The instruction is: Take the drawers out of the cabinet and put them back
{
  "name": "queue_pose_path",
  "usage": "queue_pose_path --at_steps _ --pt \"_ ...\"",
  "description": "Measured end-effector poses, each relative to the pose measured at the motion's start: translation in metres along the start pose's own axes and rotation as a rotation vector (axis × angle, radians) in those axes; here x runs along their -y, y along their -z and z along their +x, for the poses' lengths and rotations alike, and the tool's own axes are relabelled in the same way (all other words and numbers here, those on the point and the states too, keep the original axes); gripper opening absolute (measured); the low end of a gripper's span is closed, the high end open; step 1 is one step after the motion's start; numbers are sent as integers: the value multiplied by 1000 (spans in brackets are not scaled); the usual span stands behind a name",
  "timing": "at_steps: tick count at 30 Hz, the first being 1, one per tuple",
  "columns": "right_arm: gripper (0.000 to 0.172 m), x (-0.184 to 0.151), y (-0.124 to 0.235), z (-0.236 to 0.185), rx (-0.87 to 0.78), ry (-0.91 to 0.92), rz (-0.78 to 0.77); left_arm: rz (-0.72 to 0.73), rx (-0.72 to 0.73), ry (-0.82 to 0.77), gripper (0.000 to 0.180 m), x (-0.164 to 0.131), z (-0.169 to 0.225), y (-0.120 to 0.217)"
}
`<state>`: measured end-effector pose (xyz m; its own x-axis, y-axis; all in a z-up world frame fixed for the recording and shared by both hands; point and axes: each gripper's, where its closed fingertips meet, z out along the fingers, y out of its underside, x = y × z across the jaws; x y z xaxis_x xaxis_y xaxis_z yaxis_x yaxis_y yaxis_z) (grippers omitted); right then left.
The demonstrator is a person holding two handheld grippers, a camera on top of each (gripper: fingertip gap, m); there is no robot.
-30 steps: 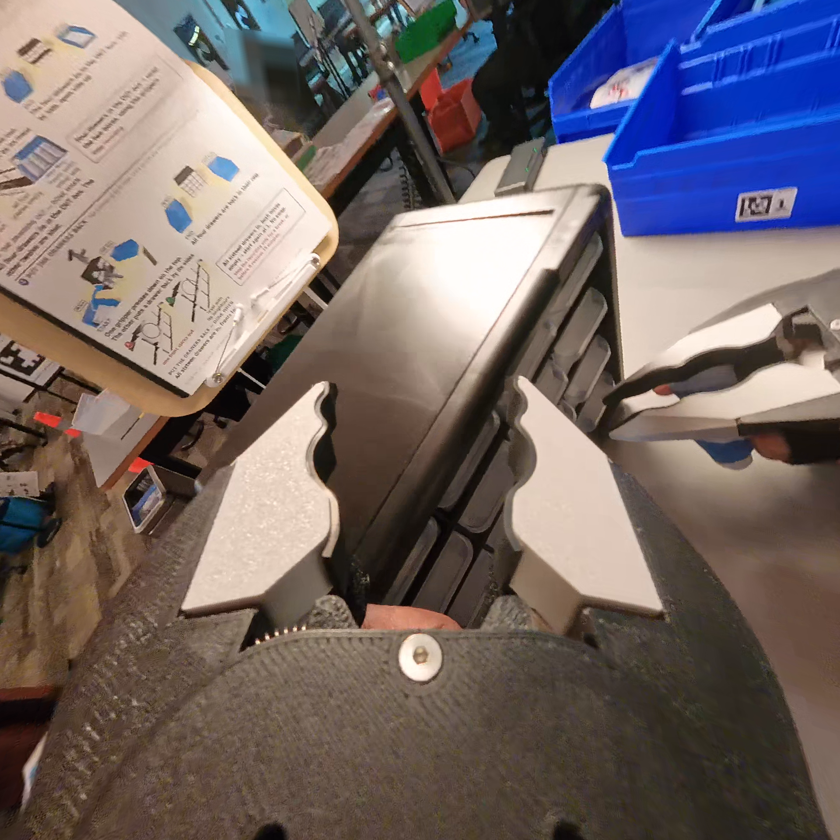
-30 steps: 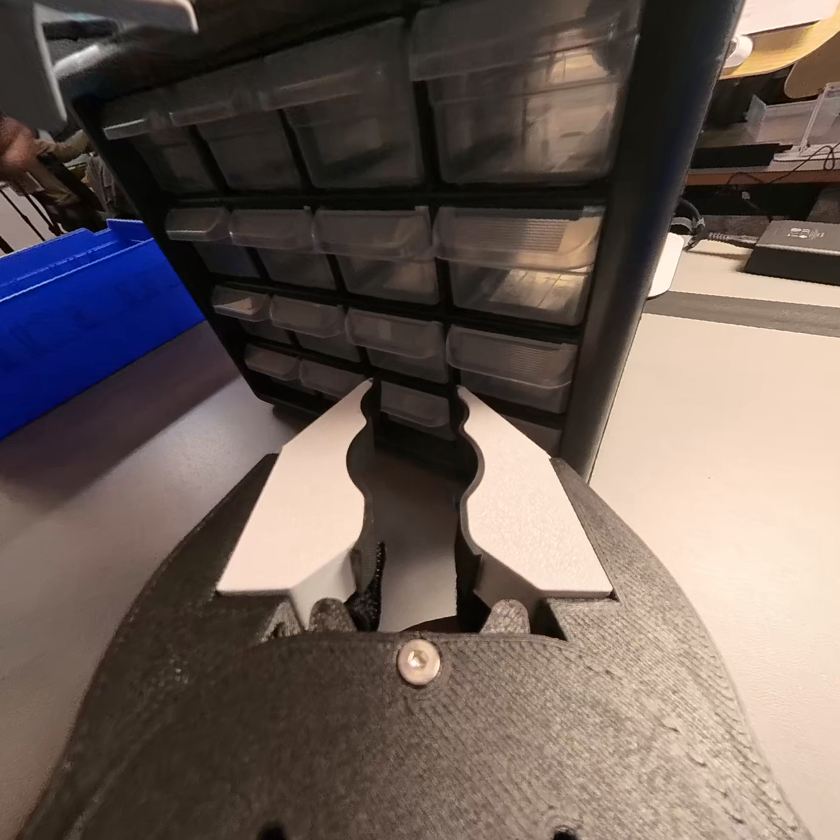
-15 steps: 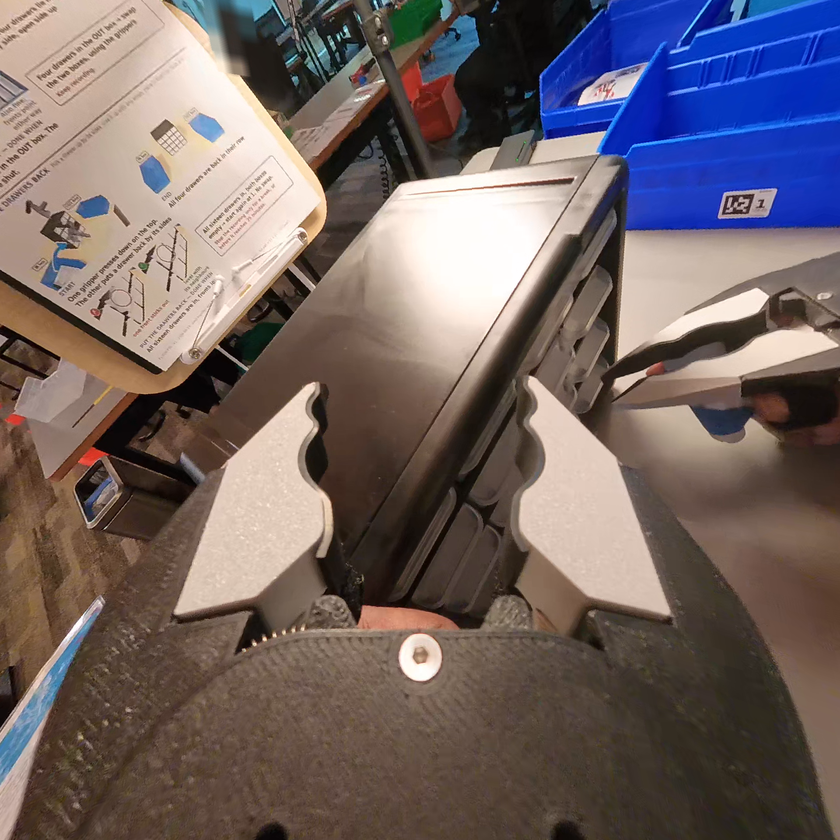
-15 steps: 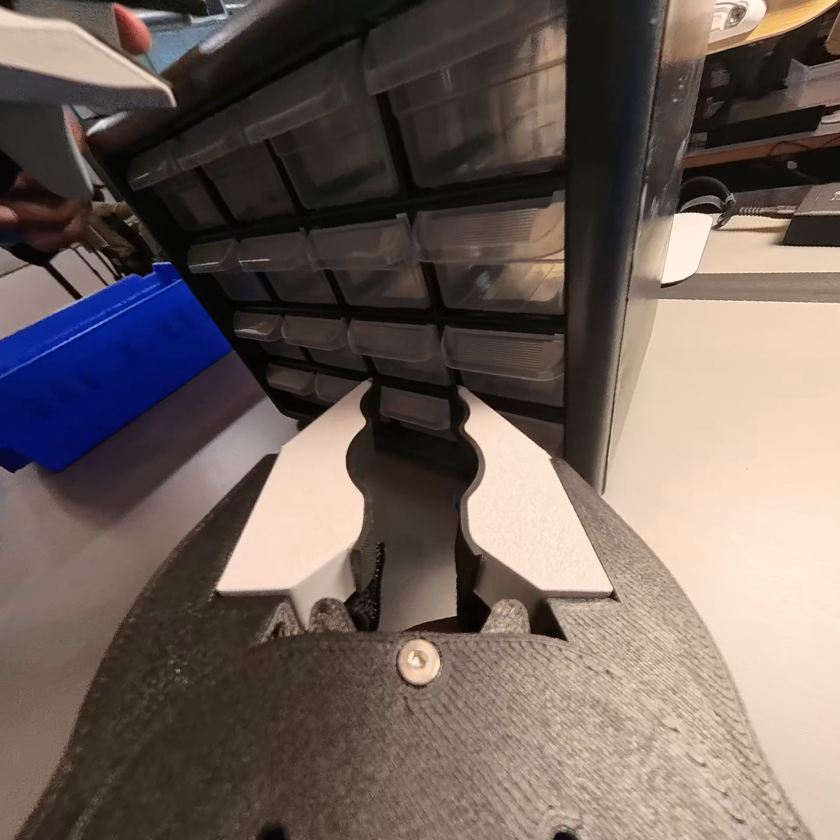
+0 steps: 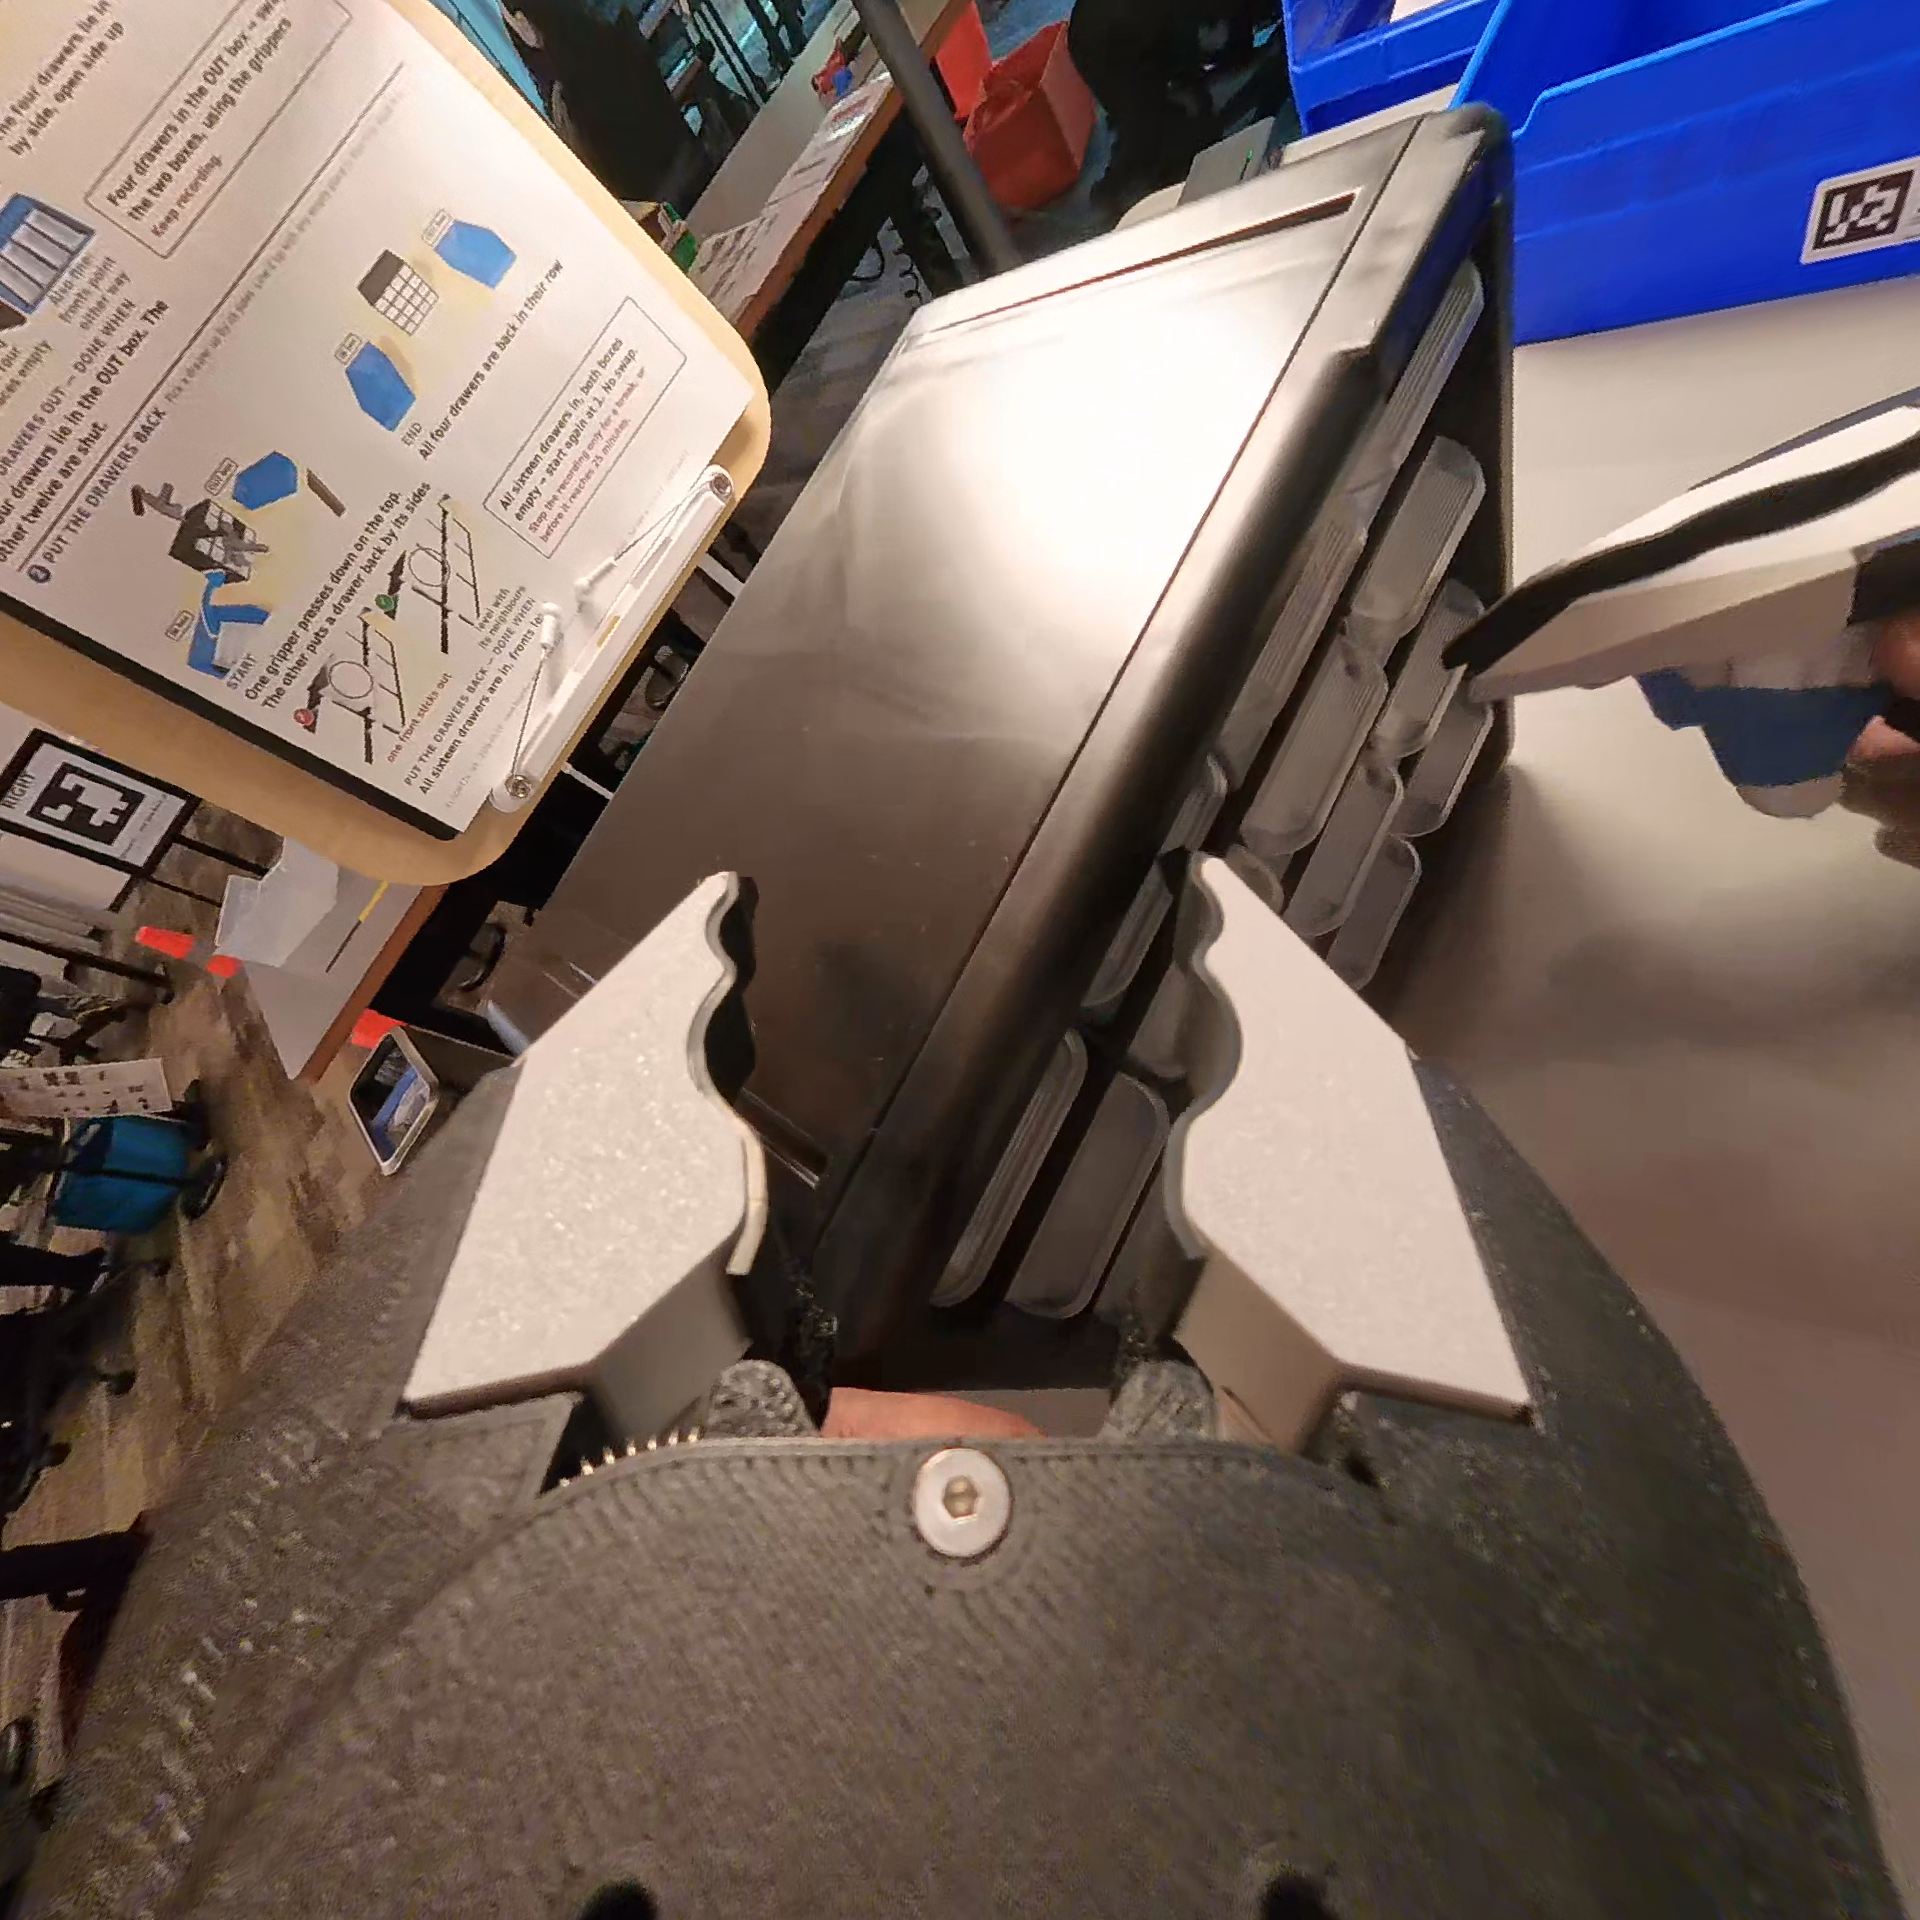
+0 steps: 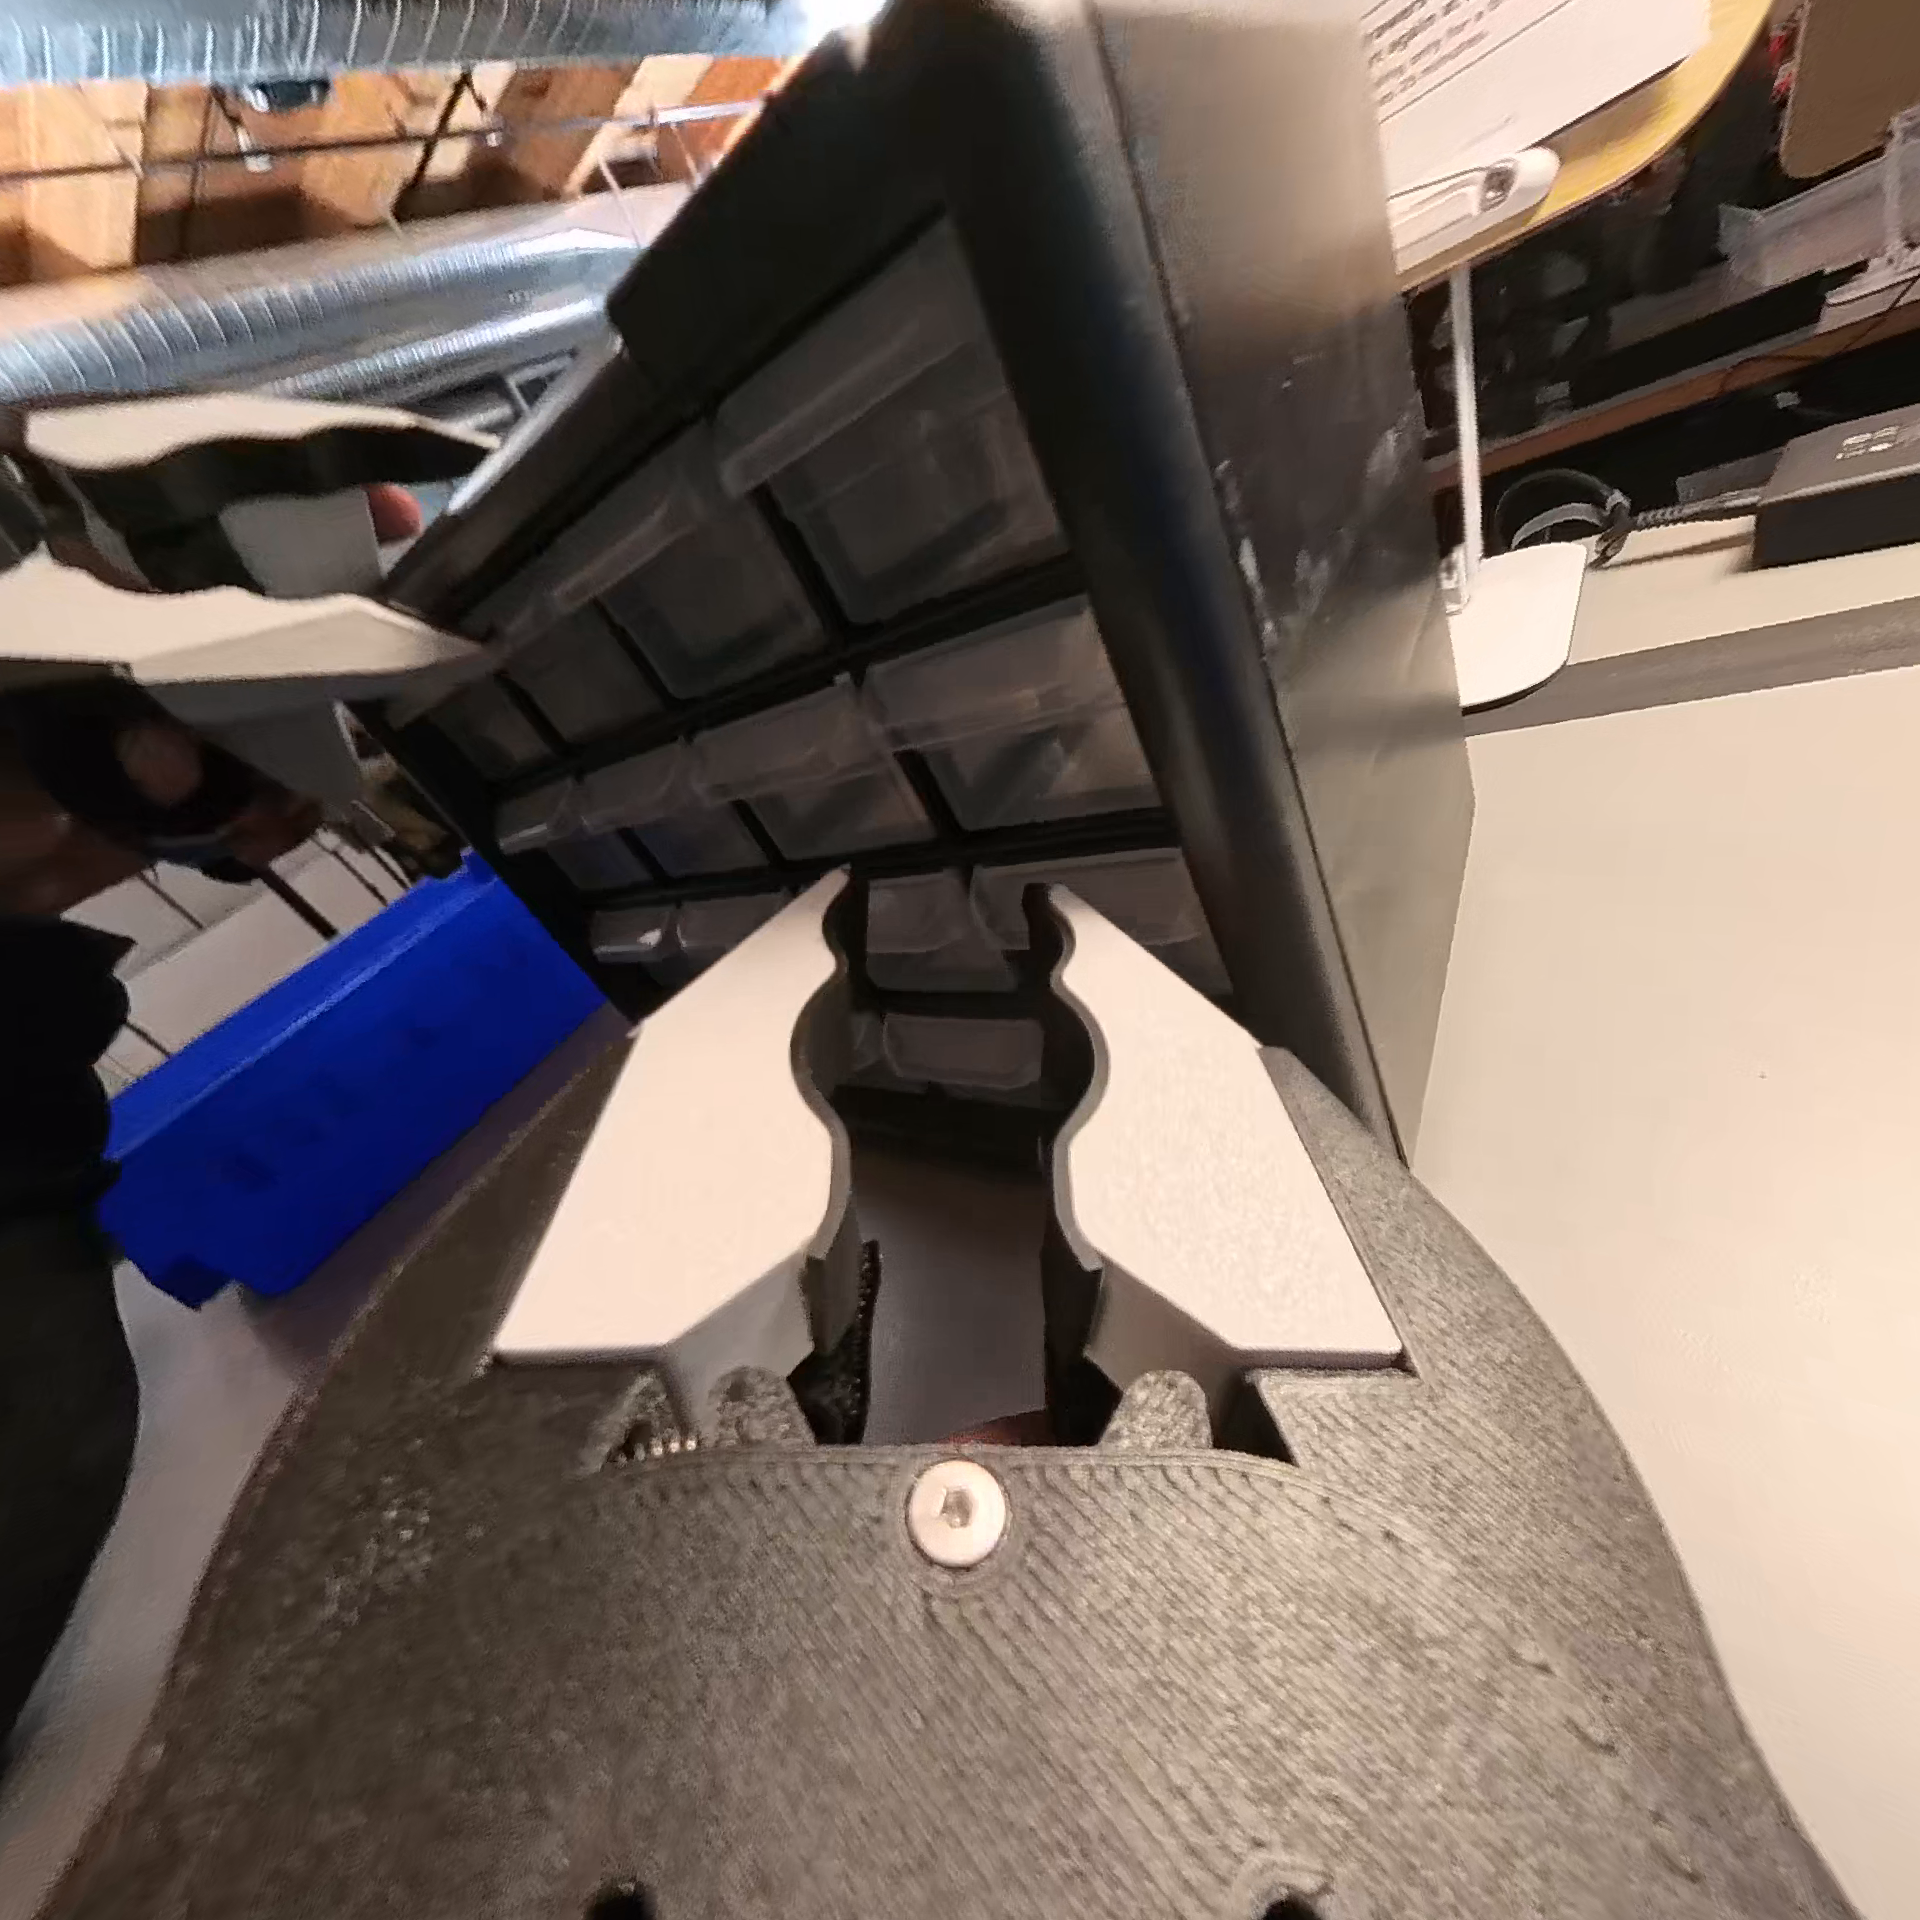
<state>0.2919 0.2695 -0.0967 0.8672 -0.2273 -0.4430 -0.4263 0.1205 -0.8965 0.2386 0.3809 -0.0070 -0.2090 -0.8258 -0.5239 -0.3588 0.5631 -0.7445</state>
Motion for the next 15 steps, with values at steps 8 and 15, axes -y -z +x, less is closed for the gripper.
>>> queue_pose_path --at_steps 8,15 --pt "32 19 -3 8 36 -231 118 1 -35 35 63 -8 -3 11" --pt "27 27 -12 0 84 -406 177 -7 -32 38 63 -8 -2 9"
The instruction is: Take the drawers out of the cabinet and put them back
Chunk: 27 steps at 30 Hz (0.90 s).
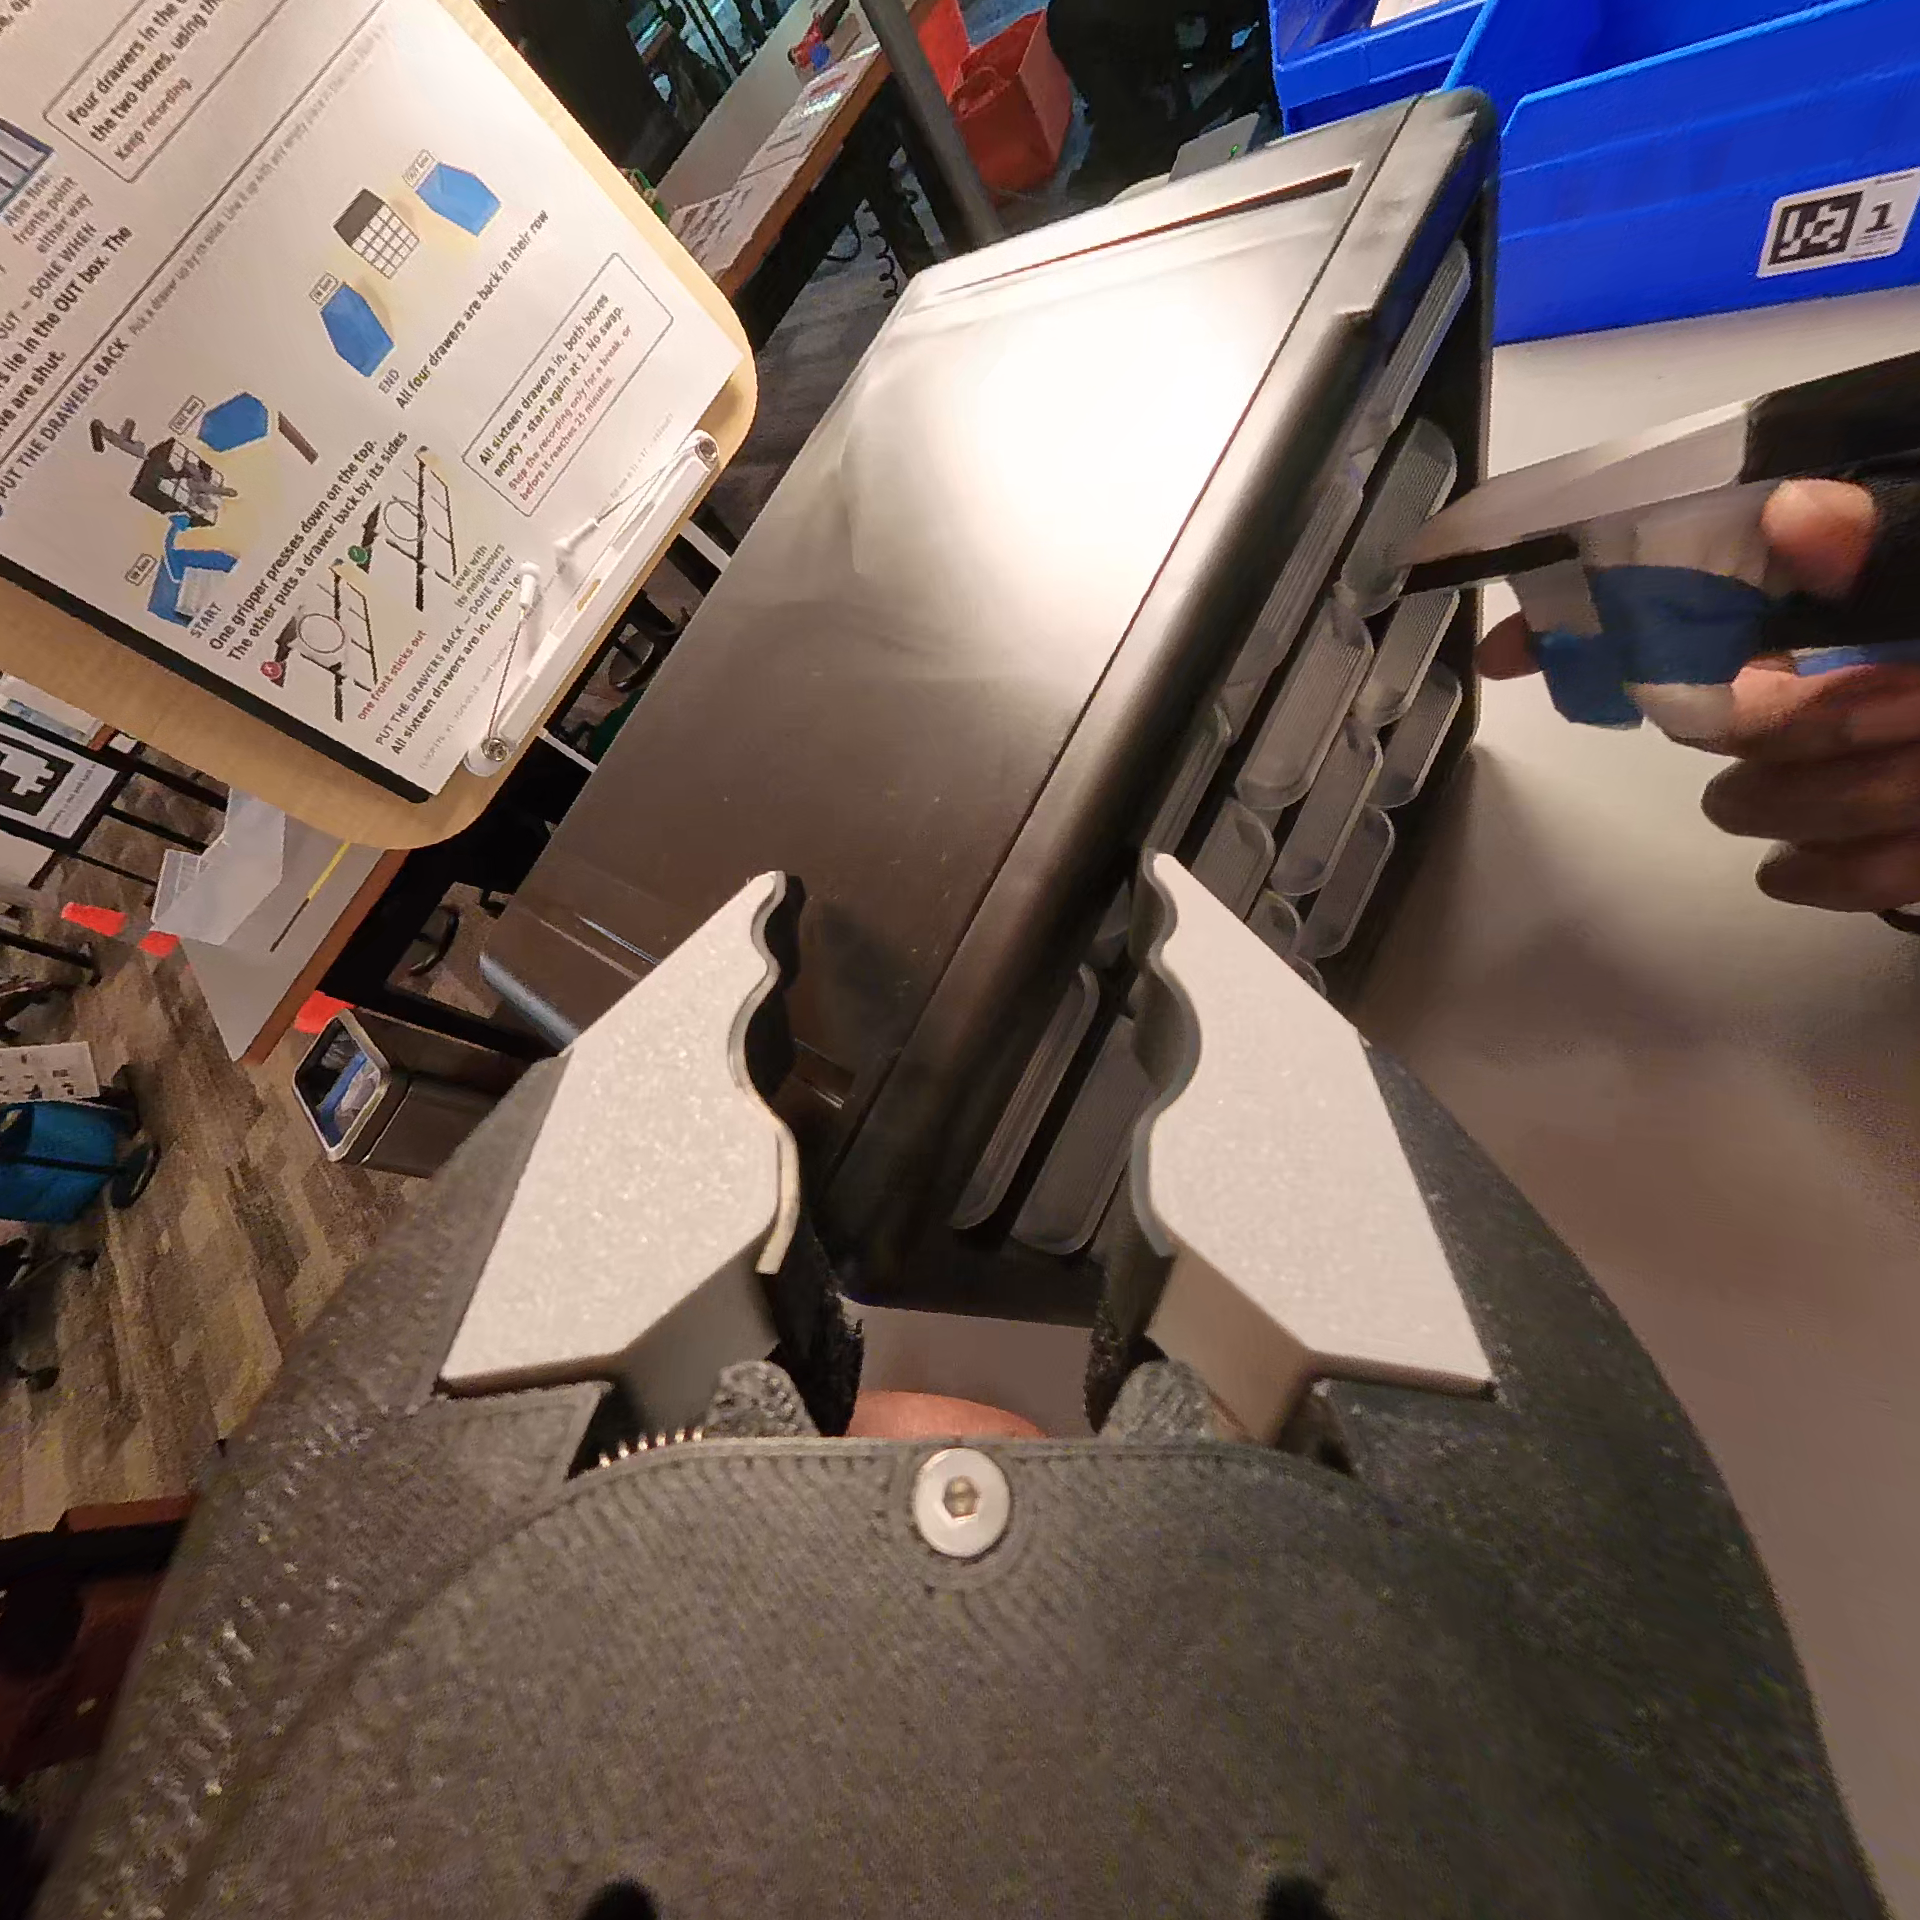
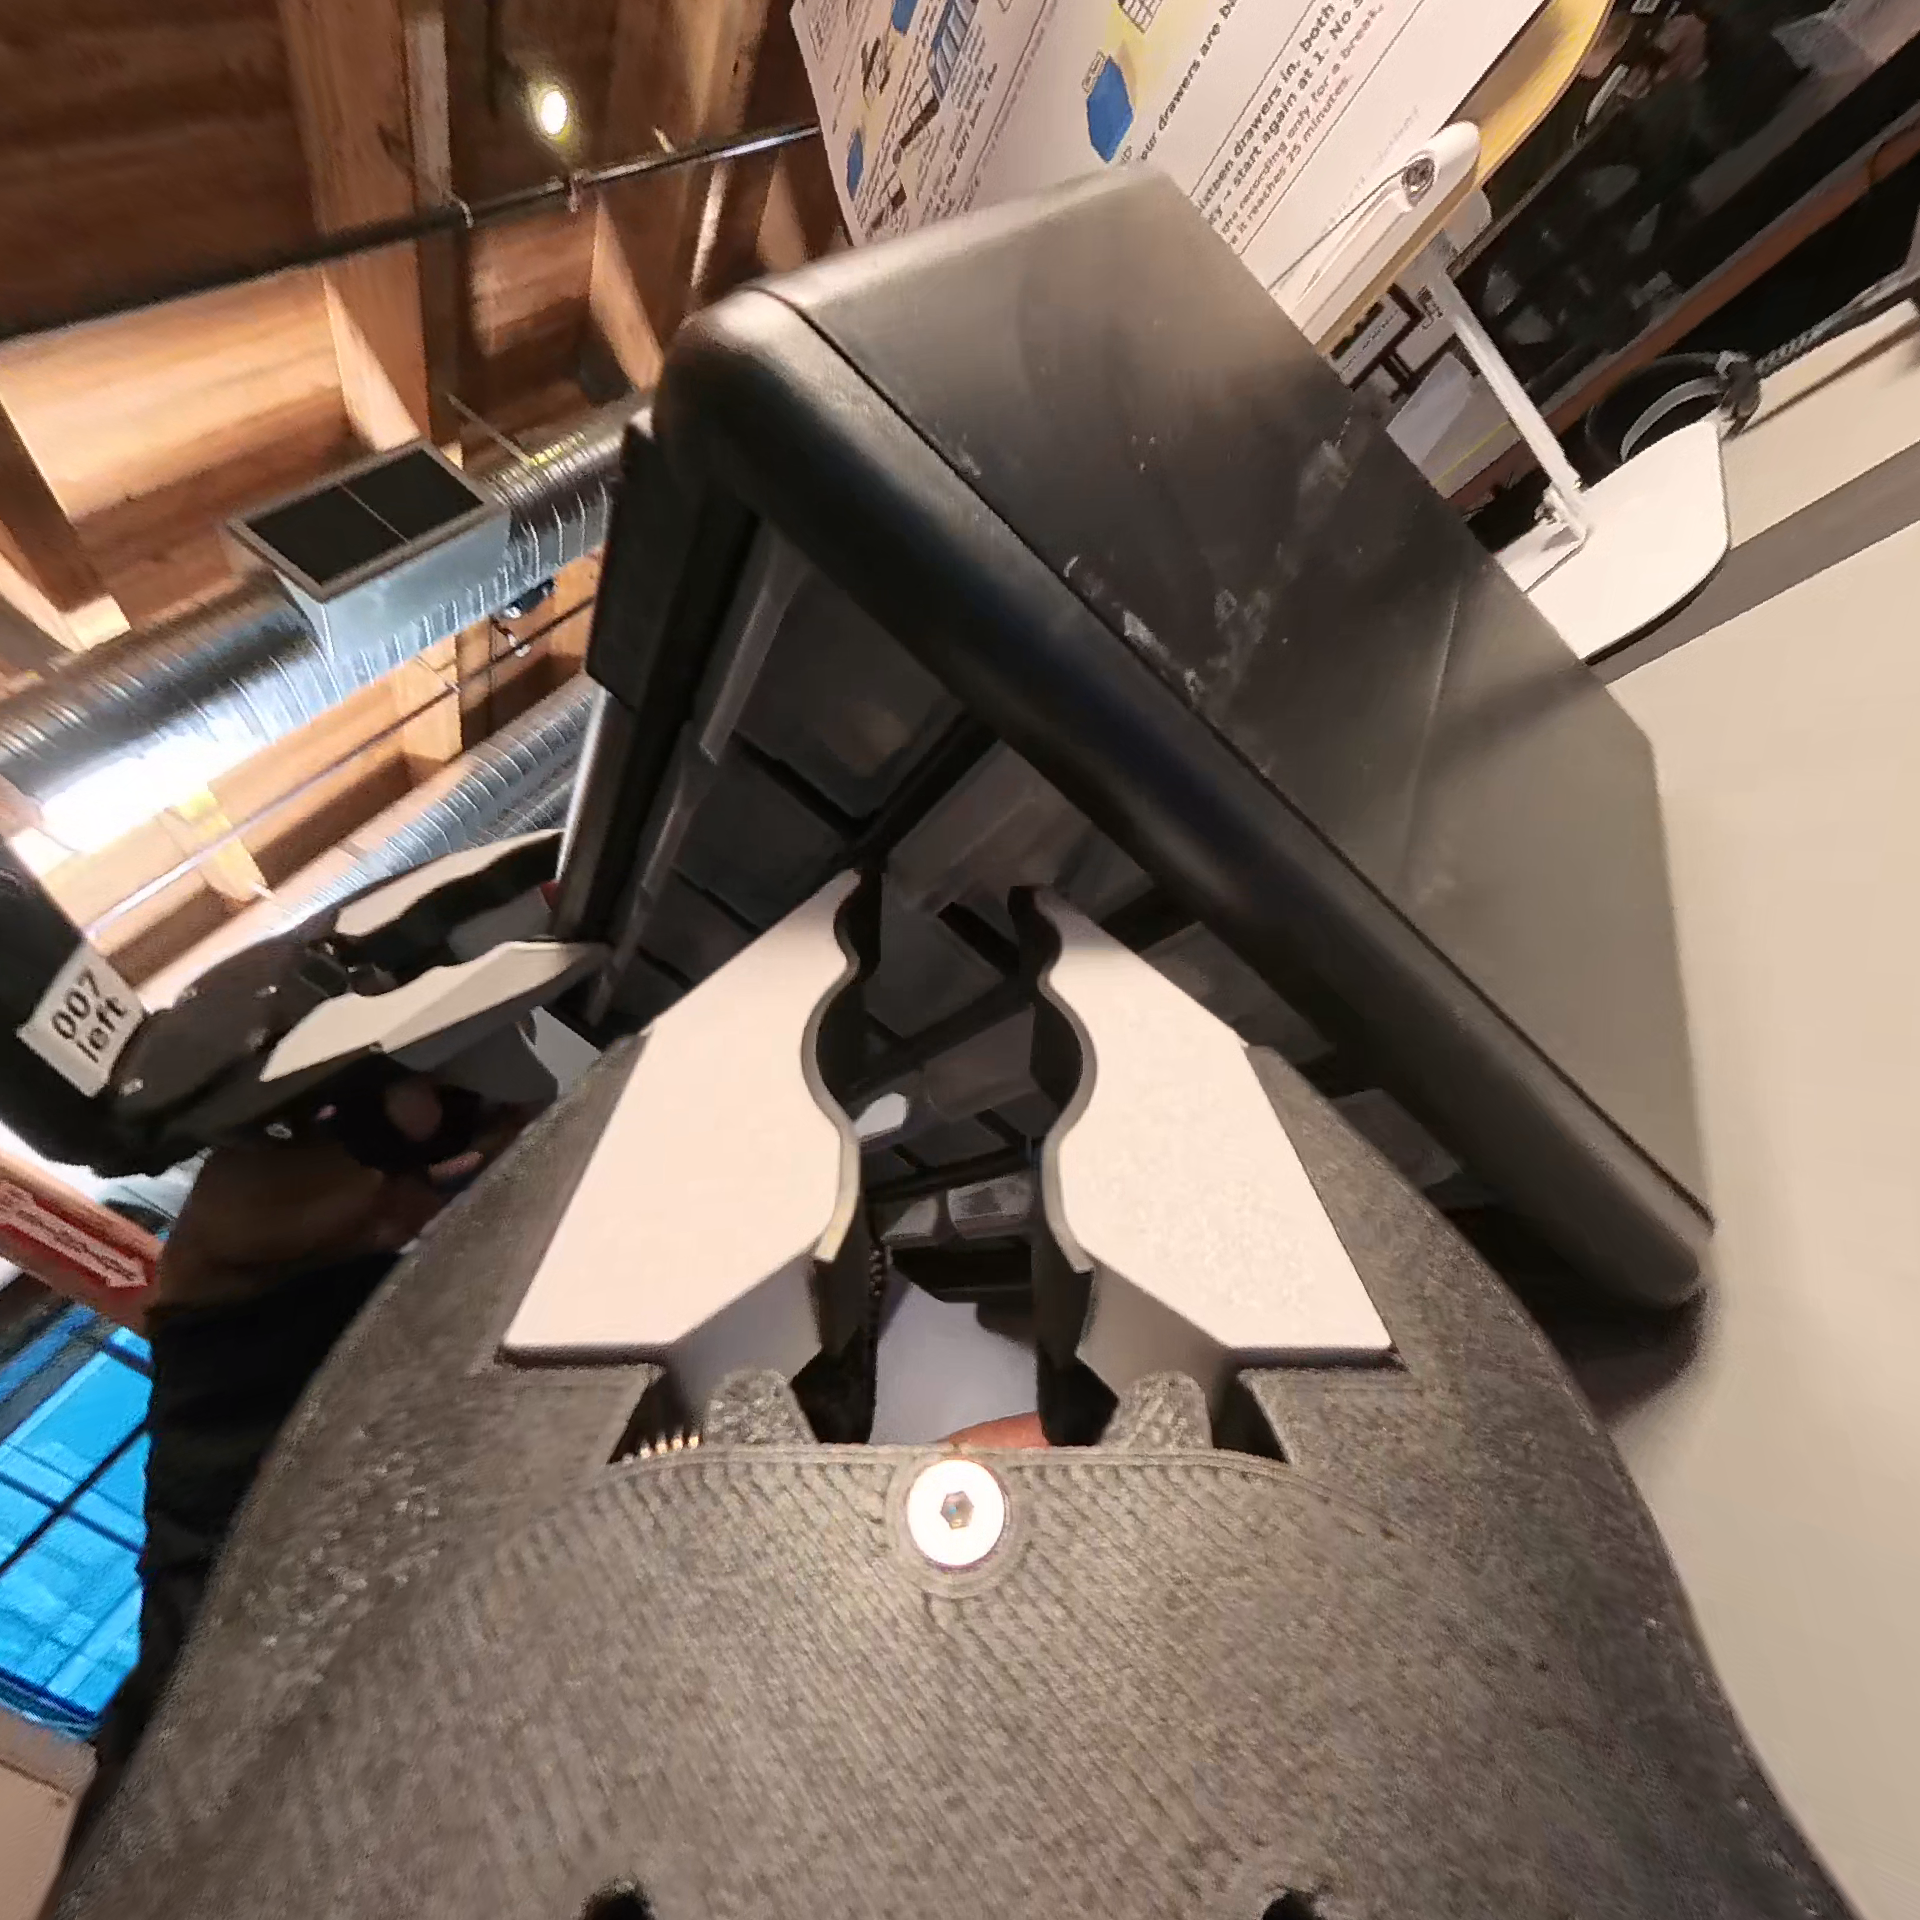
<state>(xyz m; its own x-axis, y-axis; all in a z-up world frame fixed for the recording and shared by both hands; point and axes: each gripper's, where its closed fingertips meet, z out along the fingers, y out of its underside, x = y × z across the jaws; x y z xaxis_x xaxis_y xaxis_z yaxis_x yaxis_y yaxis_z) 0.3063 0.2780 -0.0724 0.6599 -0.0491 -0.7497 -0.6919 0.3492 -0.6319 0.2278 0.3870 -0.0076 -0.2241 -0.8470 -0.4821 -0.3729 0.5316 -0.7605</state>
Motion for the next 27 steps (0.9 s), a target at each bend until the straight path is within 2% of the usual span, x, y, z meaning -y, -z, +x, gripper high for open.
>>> queue_pose_path --at_steps 3,7,18,22,27 --pt "8 0 -2 -5 26 -43 24 -1 1 -1 63 0 0 0" --pt "9 -3 11 -11 68 -77 33 -1 -1 -4 64 0 0 0" --pt "6 -25 85 -55 191 -148 62 -2 -1 -23 62 1 1 0" --pt "5 -24 108 -68 215 -146 68 -1 -2 -23 62 1 2 1" --pt "4 -16 130 -71 166 -95 41 -2 -2 -20 61 1 2 1"
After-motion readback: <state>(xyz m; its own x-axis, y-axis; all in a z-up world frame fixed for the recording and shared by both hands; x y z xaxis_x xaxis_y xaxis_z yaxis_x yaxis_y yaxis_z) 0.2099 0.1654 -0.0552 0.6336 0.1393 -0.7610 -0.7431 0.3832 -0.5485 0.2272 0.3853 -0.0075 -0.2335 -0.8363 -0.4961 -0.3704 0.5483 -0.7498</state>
